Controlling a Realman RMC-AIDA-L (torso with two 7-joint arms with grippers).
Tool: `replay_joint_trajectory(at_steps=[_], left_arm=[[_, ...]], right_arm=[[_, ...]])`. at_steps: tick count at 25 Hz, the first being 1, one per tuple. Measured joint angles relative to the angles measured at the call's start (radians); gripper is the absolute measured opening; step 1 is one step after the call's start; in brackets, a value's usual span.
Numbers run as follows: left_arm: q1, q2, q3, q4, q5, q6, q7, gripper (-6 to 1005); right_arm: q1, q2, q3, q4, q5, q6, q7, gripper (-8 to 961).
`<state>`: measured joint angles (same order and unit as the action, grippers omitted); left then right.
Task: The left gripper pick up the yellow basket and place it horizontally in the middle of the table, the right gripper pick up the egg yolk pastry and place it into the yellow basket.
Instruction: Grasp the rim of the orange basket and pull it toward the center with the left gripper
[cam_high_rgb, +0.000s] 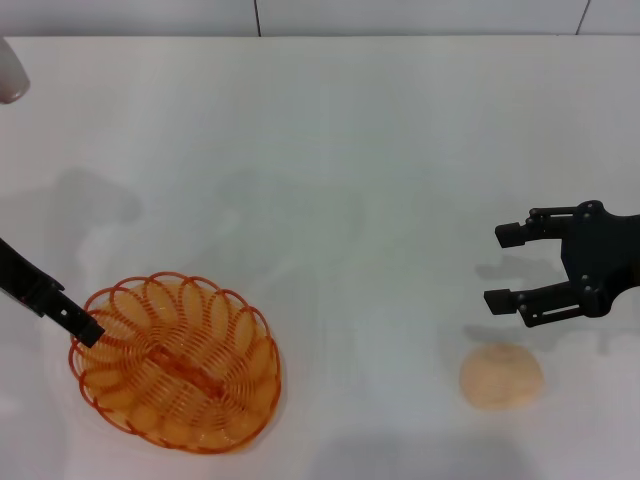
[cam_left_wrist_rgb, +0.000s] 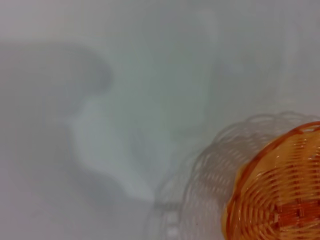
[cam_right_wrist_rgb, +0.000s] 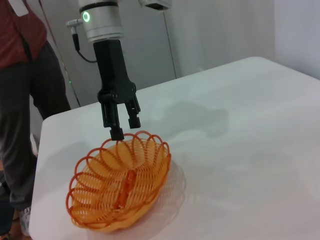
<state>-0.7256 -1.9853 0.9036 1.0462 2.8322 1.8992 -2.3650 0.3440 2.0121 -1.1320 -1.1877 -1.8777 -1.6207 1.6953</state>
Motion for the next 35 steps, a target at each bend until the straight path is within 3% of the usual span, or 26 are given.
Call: replay_joint_trajectory(at_steps=[24, 33, 35], left_arm=[[-0.040, -0.032, 0.090, -0.098, 0.001, -0.110, -0.060, 858], [-0.058, -0.031, 0.090, -0.118, 0.001, -0.115, -0.065, 690], [-0.060, -0.031, 0.091, -0.120, 0.001, -0.115, -0.067, 614]], right_arm=[[-0.005, 0.001, 0.000, 0.006, 0.011, 0.001, -0.002, 841], [-0.005, -0.001, 0.000, 0.007, 0.011, 0.001, -0.002, 841], [-0.005, -0.001, 0.000, 0.007, 0.011, 0.001, -0.002, 841]])
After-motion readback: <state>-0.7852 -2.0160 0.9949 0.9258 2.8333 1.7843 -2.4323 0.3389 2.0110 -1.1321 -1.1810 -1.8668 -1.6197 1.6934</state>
